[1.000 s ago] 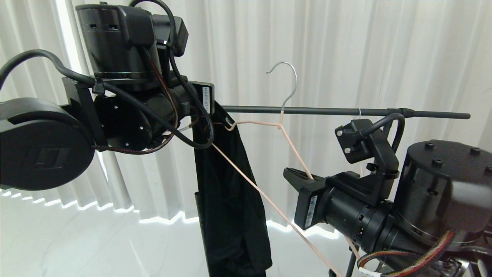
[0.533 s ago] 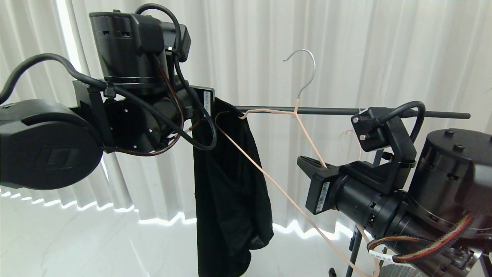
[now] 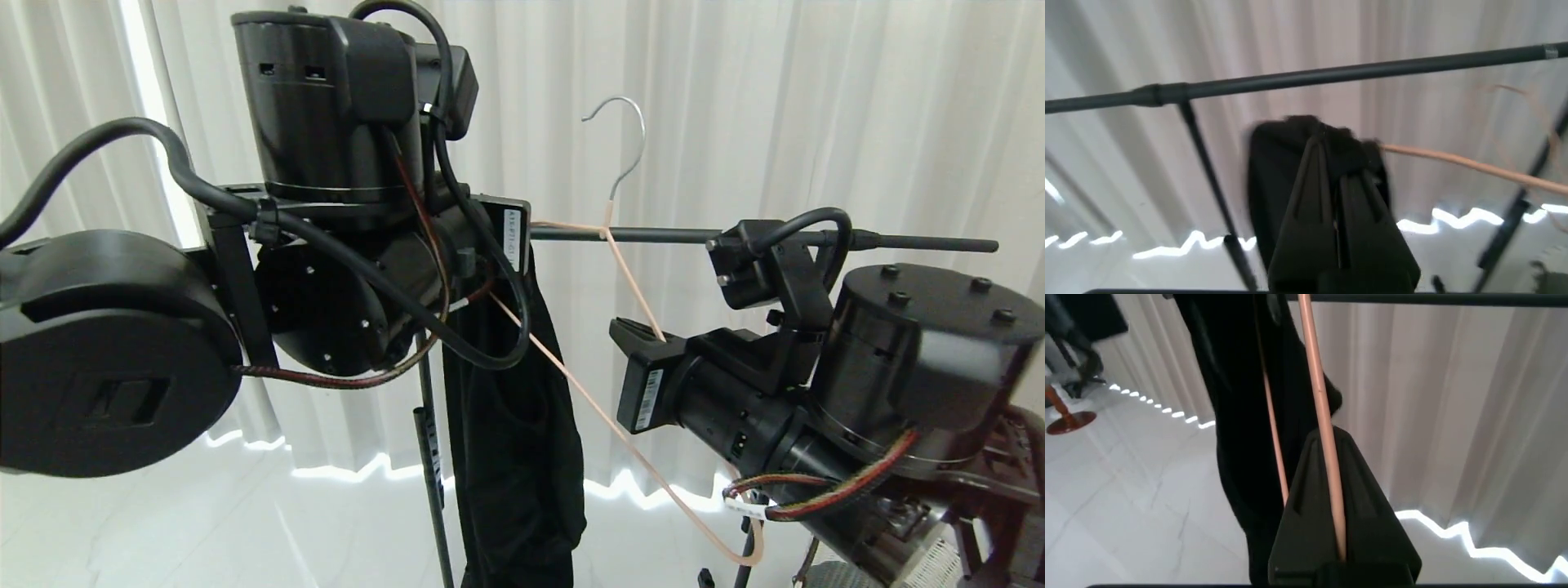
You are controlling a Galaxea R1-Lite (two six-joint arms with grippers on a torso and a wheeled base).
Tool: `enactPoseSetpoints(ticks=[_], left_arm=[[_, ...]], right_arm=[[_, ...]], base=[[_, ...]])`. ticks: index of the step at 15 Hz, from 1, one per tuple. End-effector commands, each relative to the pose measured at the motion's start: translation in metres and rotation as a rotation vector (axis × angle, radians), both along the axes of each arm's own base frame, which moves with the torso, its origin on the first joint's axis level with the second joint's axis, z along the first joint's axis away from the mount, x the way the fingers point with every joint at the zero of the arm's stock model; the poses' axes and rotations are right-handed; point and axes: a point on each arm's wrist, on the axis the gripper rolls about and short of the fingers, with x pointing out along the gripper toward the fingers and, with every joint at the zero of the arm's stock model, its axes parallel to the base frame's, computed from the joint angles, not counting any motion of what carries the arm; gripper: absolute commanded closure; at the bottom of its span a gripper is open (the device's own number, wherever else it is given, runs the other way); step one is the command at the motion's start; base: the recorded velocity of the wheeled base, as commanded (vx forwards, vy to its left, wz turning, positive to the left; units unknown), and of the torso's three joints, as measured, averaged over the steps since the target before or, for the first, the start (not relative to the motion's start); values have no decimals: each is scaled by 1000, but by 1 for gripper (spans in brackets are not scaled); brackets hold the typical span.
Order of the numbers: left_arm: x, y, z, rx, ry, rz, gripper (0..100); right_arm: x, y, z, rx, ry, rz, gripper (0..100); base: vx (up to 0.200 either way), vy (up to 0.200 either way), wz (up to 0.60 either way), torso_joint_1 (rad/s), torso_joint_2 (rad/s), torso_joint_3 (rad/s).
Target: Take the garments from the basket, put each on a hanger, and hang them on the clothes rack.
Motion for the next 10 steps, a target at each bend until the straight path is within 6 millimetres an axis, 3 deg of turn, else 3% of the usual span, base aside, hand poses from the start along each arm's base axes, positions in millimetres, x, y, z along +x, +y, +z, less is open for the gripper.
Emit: enactPoseSetpoints(ticks=[1,4,10], left_arm=[[-12,-15,-2,-12,8,-57,100],[-21,-25,-3,-33,17,-95,100],[-30,-31,6,-63,1,-132,100]], right_arm=[[10,17,-8,-16,9,0,100],[17,30,-6,-1,2,2,100],[19,34,-12,-12,11,3,100]], base=[[0,0,0,0,0,0],[0,0,0,0,0,0],[0,0,0,0,0,0]])
